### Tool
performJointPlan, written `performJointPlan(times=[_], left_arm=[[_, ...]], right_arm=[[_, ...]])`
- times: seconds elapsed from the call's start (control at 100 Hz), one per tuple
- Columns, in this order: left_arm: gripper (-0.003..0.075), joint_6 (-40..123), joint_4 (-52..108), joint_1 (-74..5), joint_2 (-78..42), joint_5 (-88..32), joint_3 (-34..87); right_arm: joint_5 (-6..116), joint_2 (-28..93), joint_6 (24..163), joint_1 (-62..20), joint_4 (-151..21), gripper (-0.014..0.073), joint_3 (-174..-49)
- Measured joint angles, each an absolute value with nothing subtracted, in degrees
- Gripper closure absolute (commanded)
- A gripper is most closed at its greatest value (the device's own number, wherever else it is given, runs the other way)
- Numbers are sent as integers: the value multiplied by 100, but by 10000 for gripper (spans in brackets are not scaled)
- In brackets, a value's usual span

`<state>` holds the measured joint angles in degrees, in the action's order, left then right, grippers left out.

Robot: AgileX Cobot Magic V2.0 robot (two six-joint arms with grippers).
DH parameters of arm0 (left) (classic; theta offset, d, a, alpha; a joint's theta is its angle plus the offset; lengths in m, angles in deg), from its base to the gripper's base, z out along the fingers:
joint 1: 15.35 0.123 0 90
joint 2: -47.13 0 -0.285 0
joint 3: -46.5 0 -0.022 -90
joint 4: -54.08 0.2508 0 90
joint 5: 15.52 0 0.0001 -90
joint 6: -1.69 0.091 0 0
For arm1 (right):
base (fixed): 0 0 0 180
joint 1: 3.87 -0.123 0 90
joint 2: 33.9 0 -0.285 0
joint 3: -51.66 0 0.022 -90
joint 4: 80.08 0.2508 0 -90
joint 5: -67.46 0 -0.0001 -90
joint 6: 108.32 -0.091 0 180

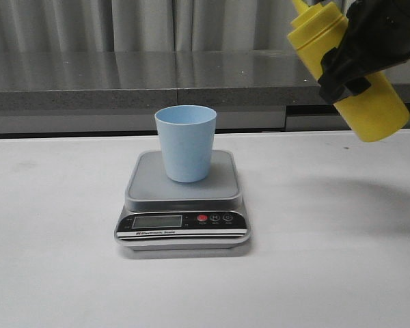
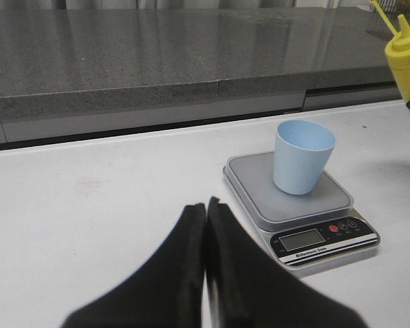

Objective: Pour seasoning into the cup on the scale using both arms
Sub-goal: 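Lift the yellow bottle with the right gripper toward the cup, then tilt the bottle nozzle-down above the cup with the right gripper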

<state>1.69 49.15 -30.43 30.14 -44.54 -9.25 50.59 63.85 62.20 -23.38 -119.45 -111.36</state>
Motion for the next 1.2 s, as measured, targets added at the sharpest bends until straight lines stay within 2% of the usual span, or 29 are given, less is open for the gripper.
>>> performJointPlan(times=[0.72, 1.2], left_arm=[[741, 169, 4915, -3043, 3014, -4454, -925], [741, 169, 4915, -3043, 3014, -4454, -925]], right_arm=[[4234, 6385, 6220, -3444, -15736, 575, -11136], [2697, 6890, 6250, -4126, -17153, 575, -11169]])
